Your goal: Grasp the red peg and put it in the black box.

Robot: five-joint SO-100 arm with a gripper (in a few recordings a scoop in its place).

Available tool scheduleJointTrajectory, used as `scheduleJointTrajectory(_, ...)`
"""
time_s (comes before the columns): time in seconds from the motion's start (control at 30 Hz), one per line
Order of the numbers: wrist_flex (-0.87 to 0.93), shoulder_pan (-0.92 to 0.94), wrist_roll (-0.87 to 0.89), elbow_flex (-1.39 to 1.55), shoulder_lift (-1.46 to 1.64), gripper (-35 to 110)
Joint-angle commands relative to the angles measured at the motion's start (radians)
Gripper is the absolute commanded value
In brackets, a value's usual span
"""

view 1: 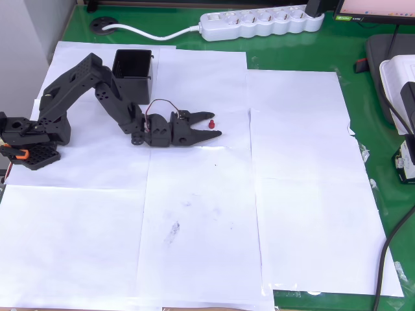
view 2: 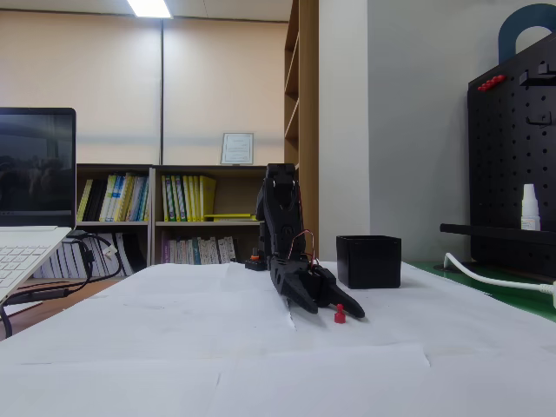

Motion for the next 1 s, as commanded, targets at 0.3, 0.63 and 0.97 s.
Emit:
scheduleJointTrajectory(0.3, 0.028, 0.009, -0.005, 0.051, 0.031, 30)
scheduleJointTrajectory(0.63, 0.06, 0.008, 0.005, 0.023, 0.02, 26)
scheduleJointTrajectory(0.97, 0.054, -0.023, 0.009, -0.089, -0.048, 26)
